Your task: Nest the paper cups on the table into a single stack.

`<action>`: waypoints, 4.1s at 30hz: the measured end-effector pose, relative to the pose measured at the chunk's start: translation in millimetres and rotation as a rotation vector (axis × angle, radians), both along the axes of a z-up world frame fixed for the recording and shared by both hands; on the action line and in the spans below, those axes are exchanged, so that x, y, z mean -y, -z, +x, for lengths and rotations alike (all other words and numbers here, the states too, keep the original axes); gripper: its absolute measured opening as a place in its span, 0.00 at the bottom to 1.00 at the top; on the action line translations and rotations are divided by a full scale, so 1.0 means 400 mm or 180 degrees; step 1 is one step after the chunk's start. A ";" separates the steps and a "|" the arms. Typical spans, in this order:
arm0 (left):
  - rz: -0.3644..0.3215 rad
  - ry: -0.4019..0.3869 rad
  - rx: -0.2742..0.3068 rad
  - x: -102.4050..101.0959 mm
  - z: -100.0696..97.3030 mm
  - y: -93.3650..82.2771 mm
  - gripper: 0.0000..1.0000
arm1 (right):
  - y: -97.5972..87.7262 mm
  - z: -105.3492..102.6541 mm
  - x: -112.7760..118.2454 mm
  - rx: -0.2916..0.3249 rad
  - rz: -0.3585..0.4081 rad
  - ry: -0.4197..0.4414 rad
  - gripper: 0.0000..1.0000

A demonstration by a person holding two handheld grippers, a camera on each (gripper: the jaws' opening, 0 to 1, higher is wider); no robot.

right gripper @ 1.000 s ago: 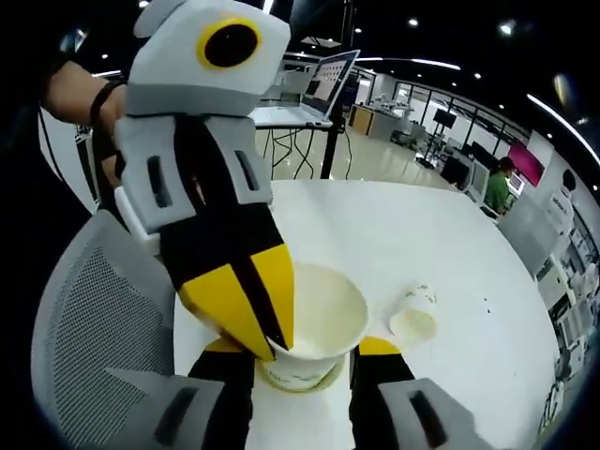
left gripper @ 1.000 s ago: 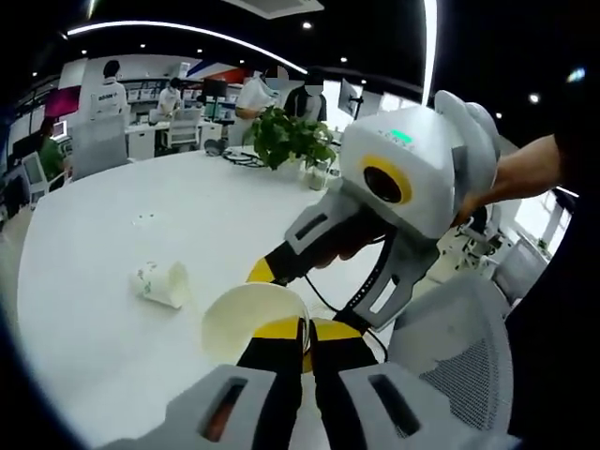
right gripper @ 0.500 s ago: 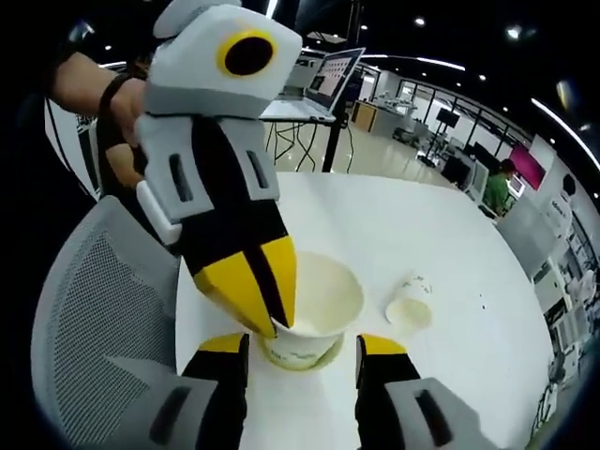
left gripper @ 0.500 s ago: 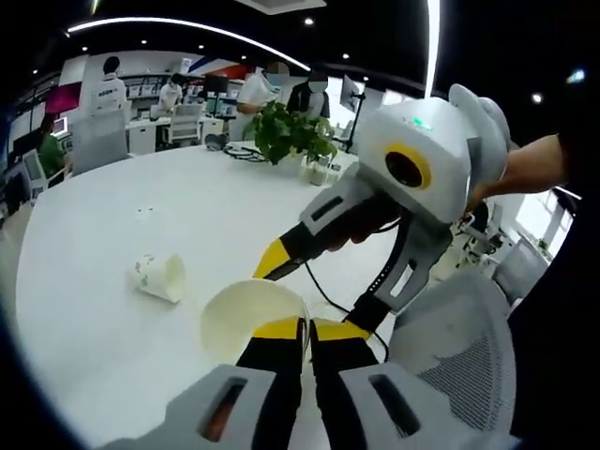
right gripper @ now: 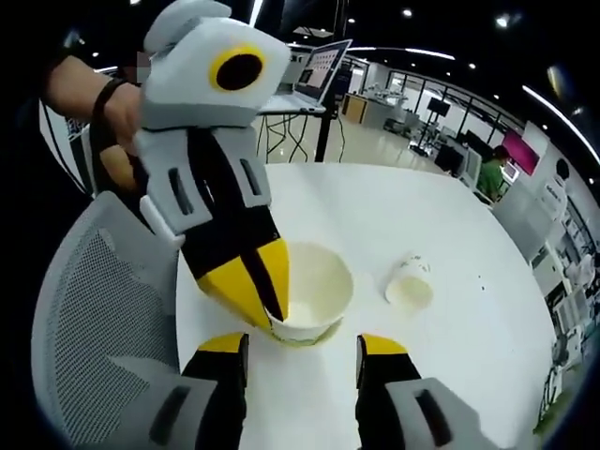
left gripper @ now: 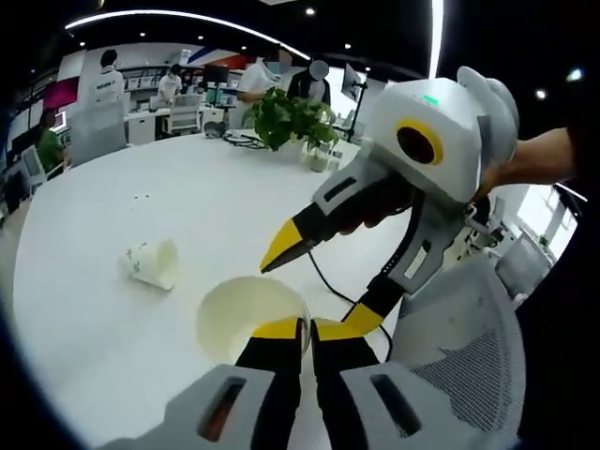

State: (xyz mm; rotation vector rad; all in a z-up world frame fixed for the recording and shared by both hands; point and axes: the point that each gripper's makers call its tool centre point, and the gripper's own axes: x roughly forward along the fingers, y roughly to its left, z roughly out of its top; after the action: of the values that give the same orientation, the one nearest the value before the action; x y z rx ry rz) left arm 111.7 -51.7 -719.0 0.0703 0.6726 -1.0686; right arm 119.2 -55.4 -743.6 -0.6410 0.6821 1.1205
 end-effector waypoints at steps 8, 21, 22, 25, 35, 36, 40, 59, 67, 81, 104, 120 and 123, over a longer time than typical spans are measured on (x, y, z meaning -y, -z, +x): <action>0.0073 -0.0022 -0.0078 0.003 0.001 0.041 0.02 | 0.011 -0.016 0.017 -0.0051 -0.0014 0.0063 0.44; 0.0143 -0.0063 -0.0067 -0.001 0.016 0.074 0.03 | 0.025 -0.025 0.047 -0.0090 -0.0026 0.0157 0.44; 0.0156 -0.0060 -0.0051 -0.002 0.021 0.075 0.03 | 0.029 -0.021 0.050 -0.0088 -0.0026 0.0165 0.44; 0.0163 -0.0081 -0.0053 -0.004 0.028 0.078 0.03 | 0.027 -0.020 0.054 -0.0096 -0.0024 0.0191 0.44; 0.0075 -0.0149 -0.0007 -0.009 0.039 0.045 0.04 | 0.023 0.004 0.070 -0.0098 0.0031 0.0320 0.43; 0.0079 -0.0154 -0.0002 -0.011 0.038 0.042 0.05 | 0.021 0.010 0.074 -0.0103 0.0047 0.0353 0.43; 0.0064 -0.0198 0.0026 -0.024 0.047 0.045 0.07 | 0.017 0.032 0.089 -0.0090 0.0042 0.0423 0.43; -0.0065 -0.0394 0.0173 -0.094 0.039 -0.017 0.10 | 0.019 0.187 0.116 -0.0035 0.0069 0.0882 0.39; -0.0060 -0.0488 0.0172 -0.138 0.039 -0.015 0.11 | 0.021 0.235 0.115 -0.0009 0.0021 0.0885 0.39; -0.0065 -0.0658 0.0119 -0.197 0.015 -0.014 0.14 | 0.024 0.342 0.112 0.0075 -0.0060 0.0995 0.38; -0.0002 -0.1011 0.0050 -0.322 -0.012 0.009 0.17 | 0.081 0.463 0.025 0.0003 -0.0015 0.1119 0.37; 0.0003 -0.1116 0.0023 -0.343 -0.028 0.002 0.16 | 0.131 0.501 0.019 -0.0068 -0.0094 0.1137 0.35; 0.0026 -0.1134 0.0010 -0.354 -0.028 0.005 0.15 | 0.142 0.502 0.017 -0.0051 -0.0145 0.1120 0.34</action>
State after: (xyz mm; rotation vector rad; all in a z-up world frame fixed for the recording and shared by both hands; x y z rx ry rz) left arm 100.3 90.0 -720.9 -0.0403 0.6578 -0.7231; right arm 320.0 -62.1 -800.6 -0.5259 0.8012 0.7869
